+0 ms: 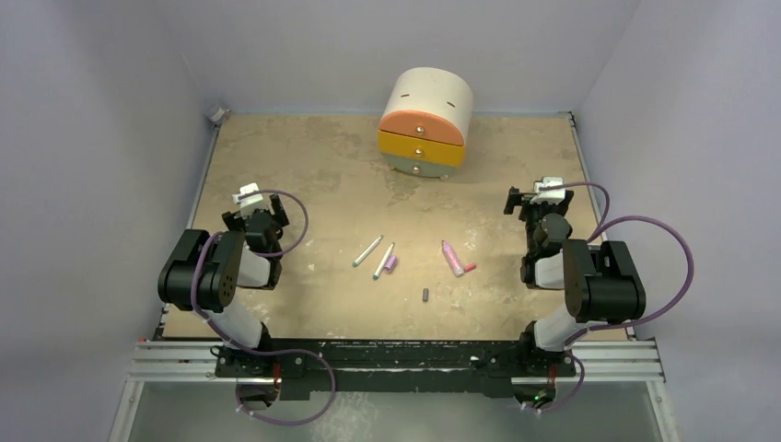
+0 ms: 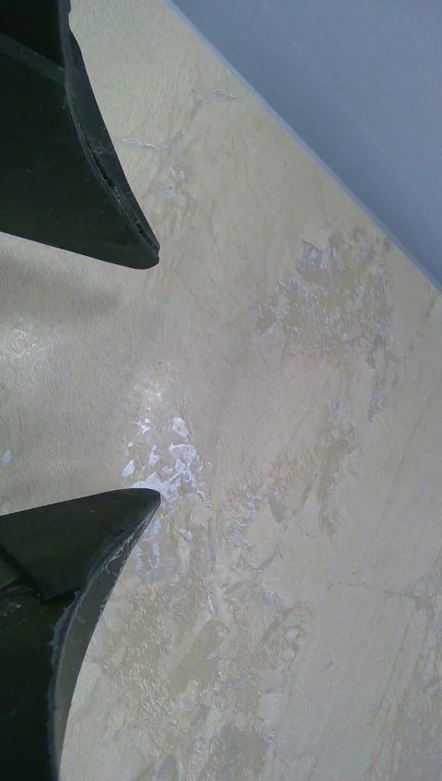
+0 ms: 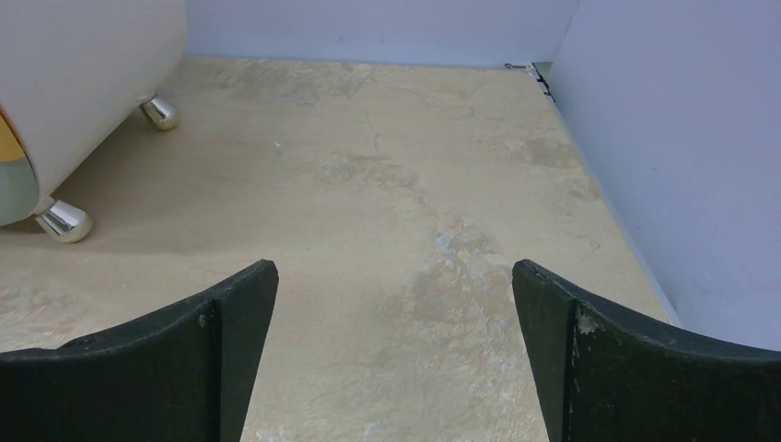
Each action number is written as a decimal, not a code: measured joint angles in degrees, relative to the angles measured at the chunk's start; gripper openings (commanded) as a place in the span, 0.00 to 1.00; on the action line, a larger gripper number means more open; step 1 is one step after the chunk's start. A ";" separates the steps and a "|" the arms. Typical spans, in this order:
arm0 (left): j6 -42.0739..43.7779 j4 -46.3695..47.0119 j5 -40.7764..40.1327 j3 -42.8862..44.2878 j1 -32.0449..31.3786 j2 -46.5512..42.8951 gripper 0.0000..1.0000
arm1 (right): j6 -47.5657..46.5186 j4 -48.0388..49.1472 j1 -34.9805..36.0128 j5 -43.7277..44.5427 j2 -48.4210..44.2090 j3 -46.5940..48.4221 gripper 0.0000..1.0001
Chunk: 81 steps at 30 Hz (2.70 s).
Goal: Insert the pens into the pen caps
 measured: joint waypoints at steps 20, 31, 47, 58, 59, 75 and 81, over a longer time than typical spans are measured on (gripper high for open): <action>0.09 0.00 0.52 0.00 0.00 -0.02 0.89 | 0.68 -7.45 -0.87 0.24 -7.08 0.96 1.00; -0.24 -6.71 0.48 -2.97 -0.07 -17.86 0.89 | 22.21 -37.66 -0.48 -10.56 -33.77 26.77 1.00; -38.45 -28.39 3.63 1.53 -0.35 -51.91 1.00 | 57.22 -36.06 -3.34 -35.21 -26.99 12.76 0.00; -50.69 -32.79 21.64 9.05 -0.35 -36.22 0.99 | 41.44 -52.68 18.97 -21.46 -26.29 27.80 0.78; -51.10 -32.28 23.63 9.05 -0.35 -34.60 0.95 | 39.52 -53.94 19.65 -19.82 -26.45 29.20 0.78; -30.12 -56.89 0.98 21.09 -23.52 -28.94 0.69 | 33.46 -75.03 39.93 6.19 -8.02 32.74 0.31; -22.16 -58.53 2.14 19.23 -32.20 -22.47 0.77 | 35.08 -76.19 39.58 7.23 -6.78 32.76 0.15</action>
